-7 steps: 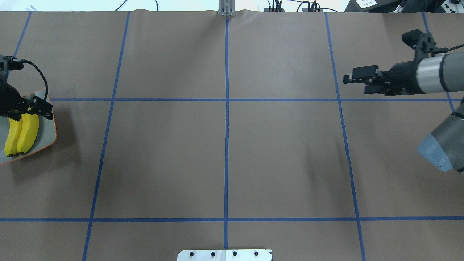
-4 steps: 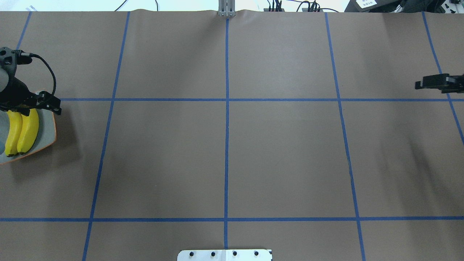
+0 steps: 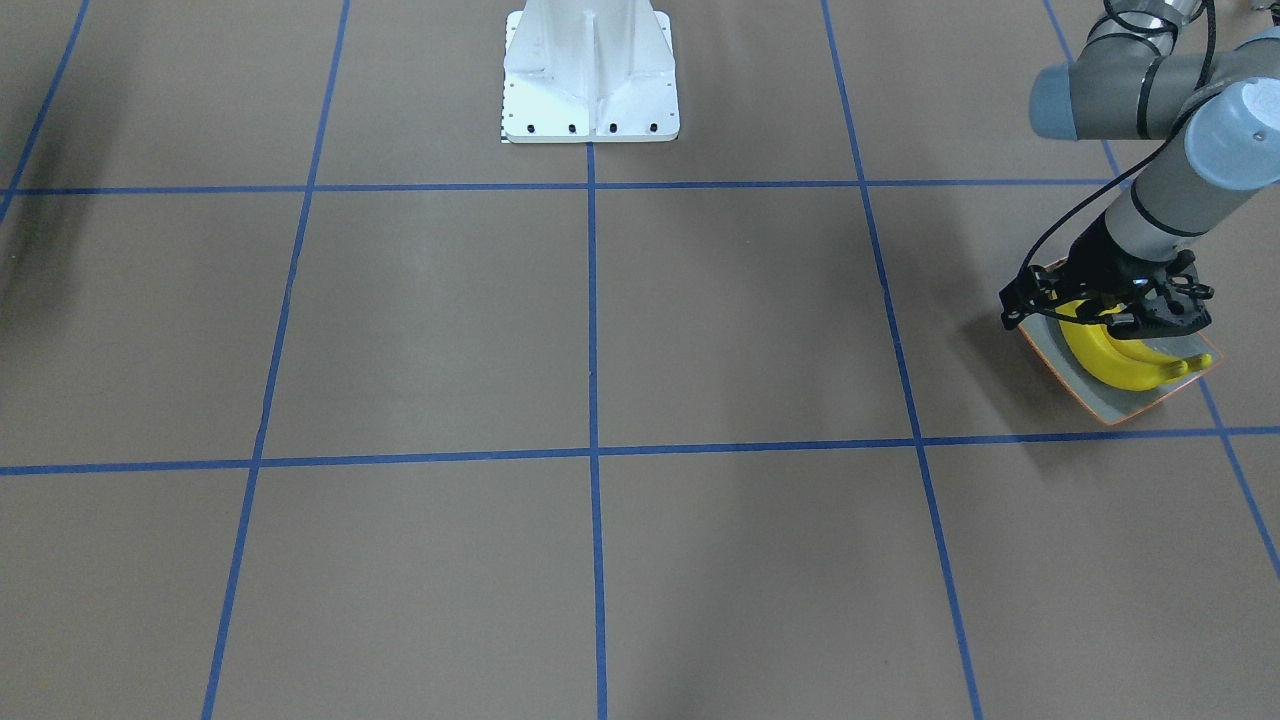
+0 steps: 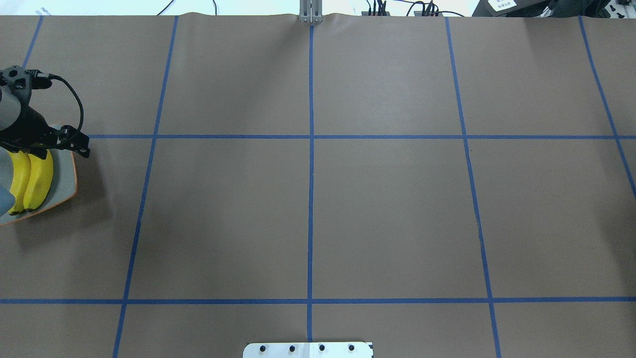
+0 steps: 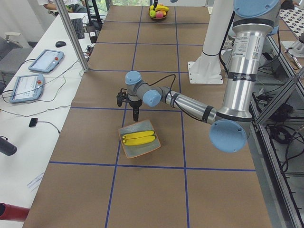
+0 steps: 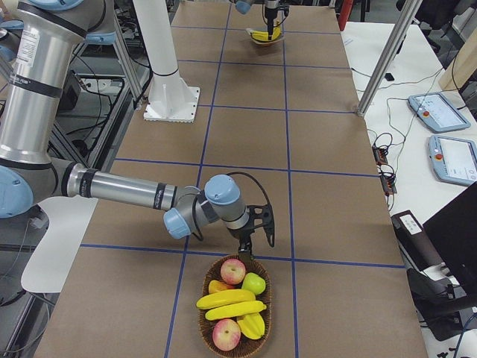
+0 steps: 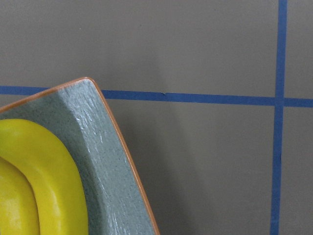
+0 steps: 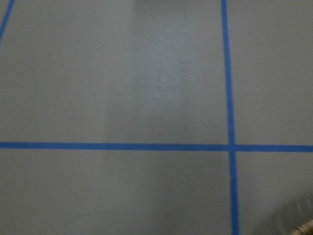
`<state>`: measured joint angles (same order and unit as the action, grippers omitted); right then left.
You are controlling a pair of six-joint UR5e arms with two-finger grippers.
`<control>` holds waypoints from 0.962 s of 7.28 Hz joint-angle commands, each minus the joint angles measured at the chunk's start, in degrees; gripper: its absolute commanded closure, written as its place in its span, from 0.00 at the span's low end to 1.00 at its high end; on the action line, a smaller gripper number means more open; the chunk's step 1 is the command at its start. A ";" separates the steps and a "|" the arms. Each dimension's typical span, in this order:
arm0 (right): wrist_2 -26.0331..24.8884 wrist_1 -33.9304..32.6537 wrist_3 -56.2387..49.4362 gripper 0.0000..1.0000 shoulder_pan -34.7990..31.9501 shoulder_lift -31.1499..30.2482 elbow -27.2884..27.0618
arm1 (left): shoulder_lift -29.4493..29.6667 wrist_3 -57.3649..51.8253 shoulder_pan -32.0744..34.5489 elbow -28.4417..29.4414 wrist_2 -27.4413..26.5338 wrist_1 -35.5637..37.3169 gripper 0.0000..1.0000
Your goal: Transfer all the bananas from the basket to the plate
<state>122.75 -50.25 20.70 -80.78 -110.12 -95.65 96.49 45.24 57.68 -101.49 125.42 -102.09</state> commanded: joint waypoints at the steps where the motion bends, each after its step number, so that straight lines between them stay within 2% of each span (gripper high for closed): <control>1: 0.20 0.59 -12.39 0.00 -4.62 -4.31 3.78 | 0.19 0.11 -0.90 0.33 -0.08 -0.13 0.00; 2: -0.40 1.29 -15.57 0.00 -4.82 -5.79 4.33 | 0.19 0.11 -1.25 0.41 -0.26 -0.21 0.00; 5: -0.32 8.84 -15.43 0.01 -4.82 -4.85 11.97 | 0.45 0.20 -1.43 0.50 -0.26 -0.21 0.00; 7: -0.32 8.86 -14.64 0.04 -4.82 -4.05 12.94 | 0.45 0.11 -1.43 0.59 -0.35 -0.21 0.00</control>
<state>122.39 -41.80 5.76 -85.56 -114.63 -83.59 96.94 45.38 56.26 -100.93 125.10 -102.30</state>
